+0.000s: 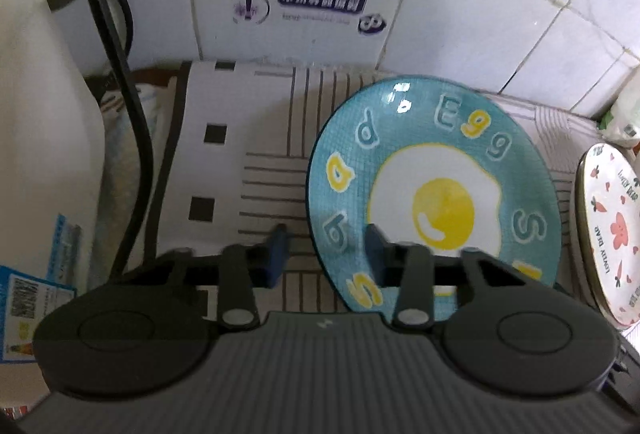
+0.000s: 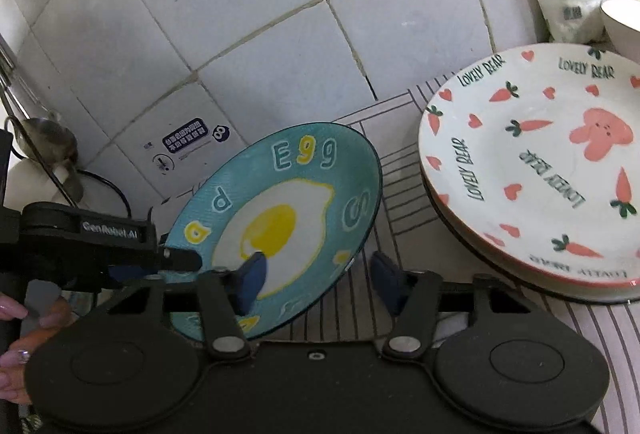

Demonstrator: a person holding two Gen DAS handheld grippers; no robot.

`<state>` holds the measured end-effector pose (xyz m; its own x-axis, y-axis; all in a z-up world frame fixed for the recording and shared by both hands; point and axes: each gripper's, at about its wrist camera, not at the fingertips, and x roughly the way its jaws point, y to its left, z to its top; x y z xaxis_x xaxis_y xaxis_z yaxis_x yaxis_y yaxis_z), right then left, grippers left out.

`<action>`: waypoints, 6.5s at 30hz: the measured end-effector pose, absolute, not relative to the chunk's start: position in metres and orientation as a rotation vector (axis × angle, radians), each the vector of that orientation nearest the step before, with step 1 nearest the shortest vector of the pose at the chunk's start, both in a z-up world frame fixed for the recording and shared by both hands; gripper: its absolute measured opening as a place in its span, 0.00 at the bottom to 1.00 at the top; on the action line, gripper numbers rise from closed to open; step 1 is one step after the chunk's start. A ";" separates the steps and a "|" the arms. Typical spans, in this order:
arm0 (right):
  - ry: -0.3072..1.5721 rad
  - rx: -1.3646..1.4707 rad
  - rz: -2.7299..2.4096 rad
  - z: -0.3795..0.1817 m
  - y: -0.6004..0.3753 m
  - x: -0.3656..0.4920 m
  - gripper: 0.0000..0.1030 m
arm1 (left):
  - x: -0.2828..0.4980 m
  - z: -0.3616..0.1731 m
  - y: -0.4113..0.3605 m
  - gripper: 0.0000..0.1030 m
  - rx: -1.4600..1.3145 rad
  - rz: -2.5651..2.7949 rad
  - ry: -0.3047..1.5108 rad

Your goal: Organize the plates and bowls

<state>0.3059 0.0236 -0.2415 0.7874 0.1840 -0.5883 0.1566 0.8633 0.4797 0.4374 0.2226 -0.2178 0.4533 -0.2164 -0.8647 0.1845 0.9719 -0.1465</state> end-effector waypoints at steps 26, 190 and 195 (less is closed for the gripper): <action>0.727 0.443 0.059 -0.179 0.009 0.282 0.22 | 0.380 -0.159 0.229 0.21 -0.027 -0.371 1.014; 0.613 0.057 -0.029 -0.250 -0.421 0.052 0.90 | 0.175 -0.191 -0.345 0.16 0.159 -0.683 1.226; 0.618 0.051 -0.023 -0.245 -0.416 0.051 0.90 | 0.170 -0.187 -0.337 0.16 0.172 -0.680 1.228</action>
